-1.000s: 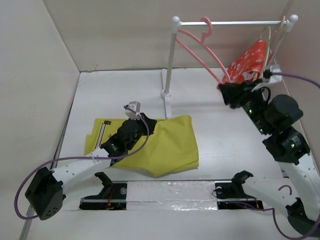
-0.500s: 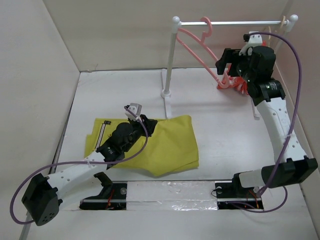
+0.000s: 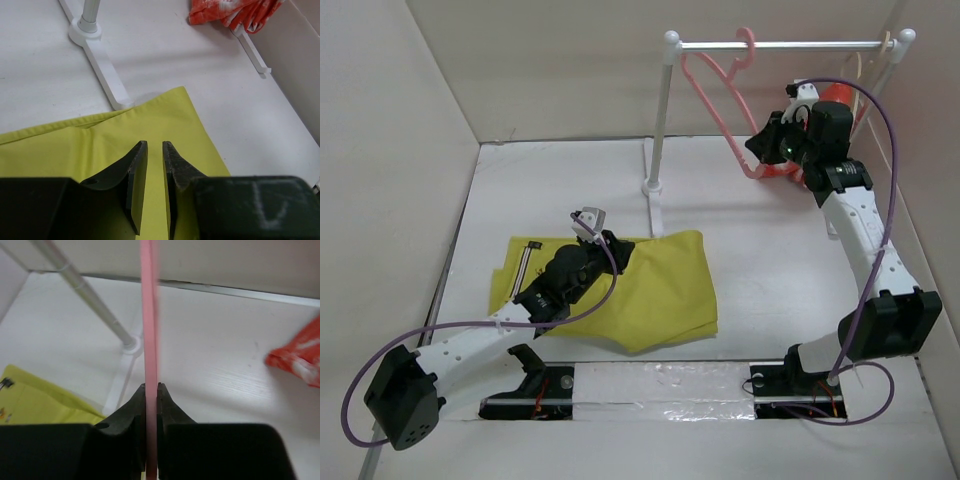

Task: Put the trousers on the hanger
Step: Pick up the hanger from the clothesline, then place the trousers on the hanger.

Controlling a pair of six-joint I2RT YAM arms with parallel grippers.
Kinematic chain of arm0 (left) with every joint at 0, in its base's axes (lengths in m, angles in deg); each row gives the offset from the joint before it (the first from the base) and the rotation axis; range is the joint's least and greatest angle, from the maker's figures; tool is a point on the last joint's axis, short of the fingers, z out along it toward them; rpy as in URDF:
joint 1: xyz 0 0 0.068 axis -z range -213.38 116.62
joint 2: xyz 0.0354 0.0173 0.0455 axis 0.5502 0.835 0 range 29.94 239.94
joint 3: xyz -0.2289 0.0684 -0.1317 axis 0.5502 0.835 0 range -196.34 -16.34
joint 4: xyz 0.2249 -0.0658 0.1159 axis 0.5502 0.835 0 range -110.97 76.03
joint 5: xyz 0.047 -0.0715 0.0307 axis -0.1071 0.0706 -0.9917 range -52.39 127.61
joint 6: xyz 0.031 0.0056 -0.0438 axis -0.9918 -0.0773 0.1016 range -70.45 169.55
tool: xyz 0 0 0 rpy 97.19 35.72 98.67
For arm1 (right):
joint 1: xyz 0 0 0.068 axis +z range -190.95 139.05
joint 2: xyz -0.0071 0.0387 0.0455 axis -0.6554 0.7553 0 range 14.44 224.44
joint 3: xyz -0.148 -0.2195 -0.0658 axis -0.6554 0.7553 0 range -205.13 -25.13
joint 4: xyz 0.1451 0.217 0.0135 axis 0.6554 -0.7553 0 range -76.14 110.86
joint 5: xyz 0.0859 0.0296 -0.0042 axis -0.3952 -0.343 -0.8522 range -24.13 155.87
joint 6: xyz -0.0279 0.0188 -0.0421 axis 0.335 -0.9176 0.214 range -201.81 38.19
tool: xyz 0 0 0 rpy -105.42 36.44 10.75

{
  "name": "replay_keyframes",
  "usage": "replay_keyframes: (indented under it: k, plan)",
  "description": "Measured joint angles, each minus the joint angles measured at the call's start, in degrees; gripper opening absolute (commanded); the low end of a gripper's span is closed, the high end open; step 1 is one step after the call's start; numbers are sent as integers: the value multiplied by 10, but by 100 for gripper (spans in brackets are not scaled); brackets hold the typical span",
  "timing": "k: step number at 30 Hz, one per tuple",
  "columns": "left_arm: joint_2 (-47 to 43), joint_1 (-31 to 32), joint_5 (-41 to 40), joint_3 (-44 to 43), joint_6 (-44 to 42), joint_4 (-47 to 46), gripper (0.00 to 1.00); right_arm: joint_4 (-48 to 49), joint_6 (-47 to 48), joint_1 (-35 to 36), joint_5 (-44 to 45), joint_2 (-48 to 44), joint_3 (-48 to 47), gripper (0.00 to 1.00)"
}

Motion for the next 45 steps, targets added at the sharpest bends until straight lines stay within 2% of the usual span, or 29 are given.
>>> replay_keyframes:
  k: [7,11,17,26,30,35,40,45]
  plan:
    - [0,0,-3,0,0,2,16,25,-14,9,-14,-4,0,0]
    - [5,0,-5,0,0,1,28,31,-21,29,15,-40,3,0]
    - [36,0,-7,0,2,-7,37,36,-23,52,67,-111,23,0]
    - [62,0,18,-10,7,-7,46,47,-31,60,116,-166,160,0]
    - [59,0,39,-59,17,15,51,47,-47,92,154,-204,248,0]
    - [88,10,43,-156,30,33,57,53,-81,170,230,-280,381,0]
    - [215,81,-2,-289,37,68,64,74,-123,222,294,-299,505,0]
    - [361,140,-55,-405,37,114,69,95,-152,261,332,-293,552,0]
